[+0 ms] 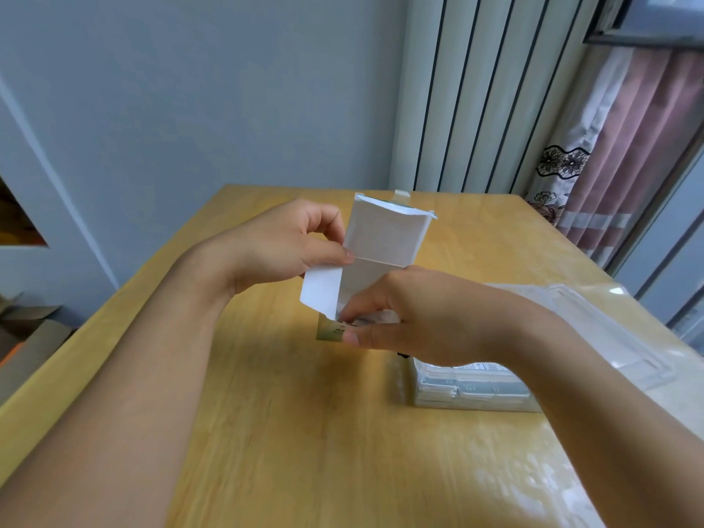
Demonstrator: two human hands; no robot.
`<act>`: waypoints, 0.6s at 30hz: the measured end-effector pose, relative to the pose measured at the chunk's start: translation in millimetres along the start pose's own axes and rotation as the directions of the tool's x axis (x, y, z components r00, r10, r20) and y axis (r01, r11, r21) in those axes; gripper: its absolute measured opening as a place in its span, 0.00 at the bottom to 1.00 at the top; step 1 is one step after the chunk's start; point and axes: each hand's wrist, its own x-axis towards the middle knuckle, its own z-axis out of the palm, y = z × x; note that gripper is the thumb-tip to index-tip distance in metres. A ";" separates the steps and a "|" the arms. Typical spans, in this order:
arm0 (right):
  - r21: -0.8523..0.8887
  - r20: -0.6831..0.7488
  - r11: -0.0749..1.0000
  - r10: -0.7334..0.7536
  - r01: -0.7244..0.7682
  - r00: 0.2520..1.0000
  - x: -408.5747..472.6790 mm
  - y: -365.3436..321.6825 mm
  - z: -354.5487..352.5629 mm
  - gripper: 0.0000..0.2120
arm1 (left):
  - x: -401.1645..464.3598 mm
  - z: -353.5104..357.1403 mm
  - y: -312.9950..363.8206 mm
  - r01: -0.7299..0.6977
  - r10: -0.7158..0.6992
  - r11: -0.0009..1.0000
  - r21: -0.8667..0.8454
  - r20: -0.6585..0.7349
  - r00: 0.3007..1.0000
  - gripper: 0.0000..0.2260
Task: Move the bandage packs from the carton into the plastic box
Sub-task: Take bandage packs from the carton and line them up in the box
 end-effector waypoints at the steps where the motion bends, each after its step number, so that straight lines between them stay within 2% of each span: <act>1: 0.010 0.012 1.000 -0.008 0.008 1.000 1.8 1.2 1.9 0.12 | 0.4 0.7 -0.8 0.003 -0.003 1.000 0.006 0.002 1.000 0.05; 5: 0.073 -0.002 0.997 0.018 -0.018 1.000 6.5 11.7 3.0 0.20 | 1.6 2.3 -1.1 0.015 -0.015 1.000 0.003 0.009 1.000 0.05; 11: 0.082 -0.030 0.996 0.040 -0.037 0.999 9.5 17.1 5.7 0.12 | 2.6 3.7 -0.6 0.034 -0.034 0.999 0.006 0.014 0.999 0.05; 18: 0.028 -0.106 0.998 0.067 -0.065 0.992 12.7 21.4 3.9 0.14 | 3.9 3.4 -4.2 0.051 -0.051 0.999 0.020 0.010 0.999 0.06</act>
